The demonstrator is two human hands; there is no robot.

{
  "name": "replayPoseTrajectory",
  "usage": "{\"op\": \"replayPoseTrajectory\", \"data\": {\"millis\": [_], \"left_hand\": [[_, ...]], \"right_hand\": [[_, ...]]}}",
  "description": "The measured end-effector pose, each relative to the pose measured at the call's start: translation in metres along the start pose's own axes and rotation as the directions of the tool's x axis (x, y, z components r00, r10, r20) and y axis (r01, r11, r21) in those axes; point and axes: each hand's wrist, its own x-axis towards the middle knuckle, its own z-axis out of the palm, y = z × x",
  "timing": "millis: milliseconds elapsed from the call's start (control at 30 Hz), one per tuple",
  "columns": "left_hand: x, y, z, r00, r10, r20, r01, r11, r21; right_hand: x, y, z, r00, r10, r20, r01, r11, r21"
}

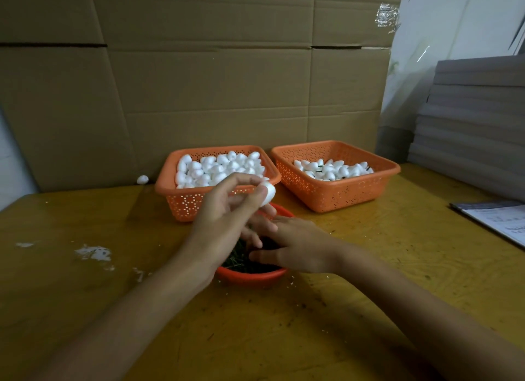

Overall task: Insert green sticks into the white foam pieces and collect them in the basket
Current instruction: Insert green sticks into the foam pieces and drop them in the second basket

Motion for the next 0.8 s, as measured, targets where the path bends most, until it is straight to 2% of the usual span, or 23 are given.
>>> {"op": "replayPoseTrajectory", "data": {"millis": [100, 233, 533, 800], "left_hand": [[-0.021, 0.001, -0.005, 1.000, 0.029, -0.012, -0.029, 1.000, 0.000], [-0.037, -0.011, -0.018, 0.989, 0.128, -0.076, -0.114, 0.980, 0.162], [-0.050, -0.029, -0.027, 0.981, 0.190, -0.028, -0.184, 0.972, 0.147], [-0.047, -0.029, -0.031, 0.979, 0.203, -0.027, -0.199, 0.975, 0.101]], "right_hand": [[0.000, 0.001, 0.001, 1.000, 0.008, -0.023, -0.007, 0.999, 0.046], [-0.002, -0.003, -0.002, 0.999, 0.013, -0.048, -0.009, 0.996, 0.088], [-0.002, -0.006, 0.001, 0.995, 0.009, -0.101, 0.000, 0.996, 0.092], [-0.002, -0.005, 0.001, 0.997, 0.042, -0.069, -0.032, 0.990, 0.135]]}}
